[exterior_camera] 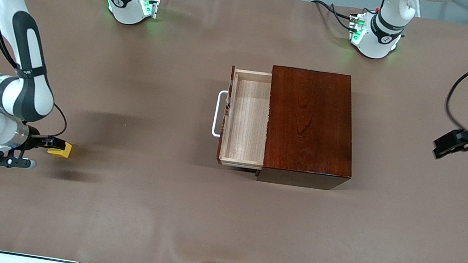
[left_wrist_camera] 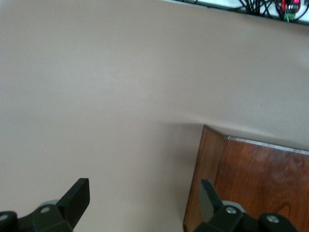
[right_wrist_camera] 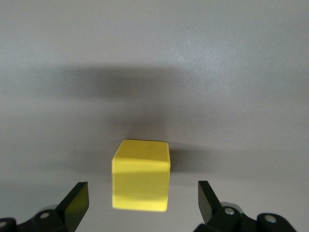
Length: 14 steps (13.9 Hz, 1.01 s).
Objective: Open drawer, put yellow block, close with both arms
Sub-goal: 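Reach the right gripper to the yellow cube while the left gripper withdraws, then grasp the yellow cube with the right gripper and lift it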
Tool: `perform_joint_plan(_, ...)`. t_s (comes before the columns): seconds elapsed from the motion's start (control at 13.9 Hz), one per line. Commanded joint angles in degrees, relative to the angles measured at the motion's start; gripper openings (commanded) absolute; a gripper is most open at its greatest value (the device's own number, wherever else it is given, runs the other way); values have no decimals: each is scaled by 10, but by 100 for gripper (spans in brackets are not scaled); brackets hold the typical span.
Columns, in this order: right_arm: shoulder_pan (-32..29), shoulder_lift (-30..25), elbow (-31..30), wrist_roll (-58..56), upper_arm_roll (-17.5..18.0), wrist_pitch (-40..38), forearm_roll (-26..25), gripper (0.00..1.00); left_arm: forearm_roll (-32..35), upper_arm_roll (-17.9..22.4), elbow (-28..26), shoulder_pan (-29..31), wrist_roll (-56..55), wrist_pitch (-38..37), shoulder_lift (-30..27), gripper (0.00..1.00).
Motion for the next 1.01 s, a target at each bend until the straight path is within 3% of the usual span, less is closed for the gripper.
perform_joint_plan(0.0,-7,9,-1,-3,6,17,11,100,-16,13,-25,5,40,-33,-38,100)
perform_joint_plan(0.07,-5,11,-1,-7,6,19,11,65,-16,29,-24,-8,62,-53,-42,100)
perform_joint_plan(0.22,-3,13,-1,-5,6,27,11,17,-22,50,-24,-14,119,-93,-56,100)
perform_joint_plan(0.29,-1,13,-1,-6,6,26,11,0,-39,50,-23,-6,142,-110,-57,100)
perform_joint_plan(0.5,1,-4,3,-9,7,10,11,0,-50,50,-20,-4,151,-114,-52,100)
perform_joint_plan(0.79,23,-132,53,-5,9,-194,8,0,-36,47,-22,-11,152,-74,-48,100)
perform_joint_plan(0.94,64,-160,107,49,9,-293,7,0,-30,46,-19,-10,153,-72,-37,100)
